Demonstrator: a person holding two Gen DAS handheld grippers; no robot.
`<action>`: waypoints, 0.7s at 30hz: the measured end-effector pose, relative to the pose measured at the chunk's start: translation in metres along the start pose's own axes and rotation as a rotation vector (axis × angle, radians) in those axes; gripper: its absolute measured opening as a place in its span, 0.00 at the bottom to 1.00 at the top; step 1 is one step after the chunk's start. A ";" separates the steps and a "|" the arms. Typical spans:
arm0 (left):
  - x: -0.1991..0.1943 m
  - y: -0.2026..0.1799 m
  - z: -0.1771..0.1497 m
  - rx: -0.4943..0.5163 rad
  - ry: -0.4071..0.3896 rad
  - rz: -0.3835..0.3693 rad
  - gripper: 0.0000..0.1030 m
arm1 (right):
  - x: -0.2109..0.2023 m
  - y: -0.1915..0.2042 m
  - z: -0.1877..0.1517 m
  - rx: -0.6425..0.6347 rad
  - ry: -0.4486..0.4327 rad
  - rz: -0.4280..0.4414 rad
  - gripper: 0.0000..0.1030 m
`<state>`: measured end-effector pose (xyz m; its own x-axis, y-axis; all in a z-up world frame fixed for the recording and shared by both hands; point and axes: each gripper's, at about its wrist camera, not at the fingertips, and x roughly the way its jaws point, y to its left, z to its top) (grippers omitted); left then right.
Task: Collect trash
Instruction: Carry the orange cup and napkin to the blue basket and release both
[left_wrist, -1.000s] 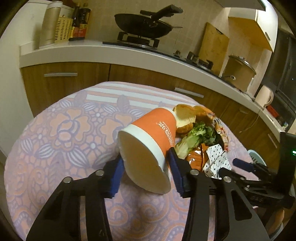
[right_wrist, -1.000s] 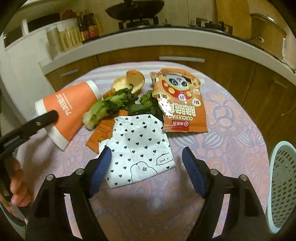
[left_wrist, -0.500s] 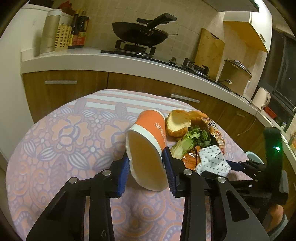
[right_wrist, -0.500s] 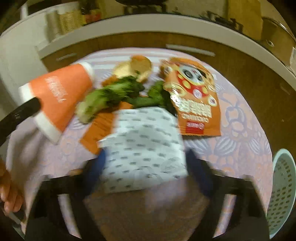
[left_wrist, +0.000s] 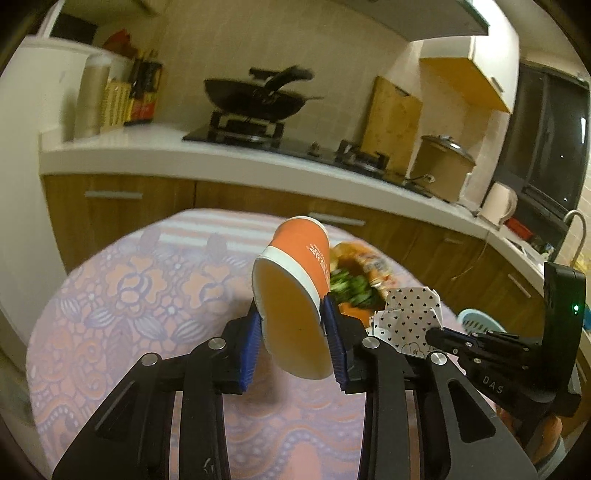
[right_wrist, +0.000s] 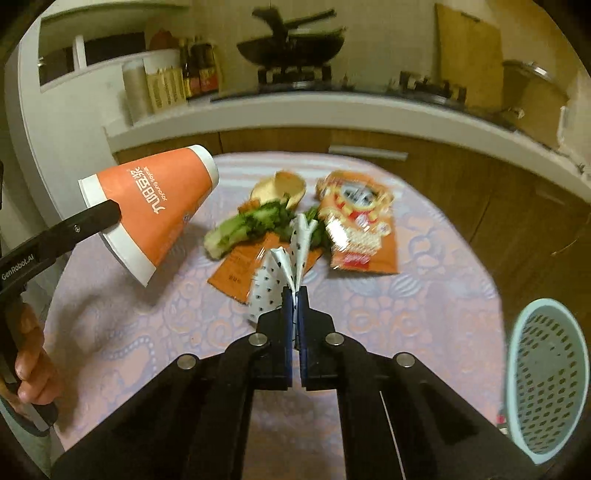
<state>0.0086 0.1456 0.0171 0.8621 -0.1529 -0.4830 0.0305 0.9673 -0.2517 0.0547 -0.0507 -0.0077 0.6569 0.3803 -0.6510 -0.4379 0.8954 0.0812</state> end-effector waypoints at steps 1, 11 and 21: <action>-0.002 -0.007 0.003 0.011 -0.006 -0.012 0.29 | -0.005 -0.004 0.003 0.005 -0.015 -0.007 0.01; 0.007 -0.107 0.022 0.184 -0.024 -0.141 0.29 | -0.080 -0.072 0.006 0.106 -0.148 -0.112 0.01; 0.053 -0.213 0.007 0.330 0.060 -0.266 0.30 | -0.126 -0.168 -0.020 0.252 -0.181 -0.273 0.01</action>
<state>0.0513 -0.0666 0.0511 0.7714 -0.4082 -0.4882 0.4166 0.9039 -0.0974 0.0337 -0.2538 0.0453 0.8356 0.1357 -0.5324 -0.0834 0.9891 0.1211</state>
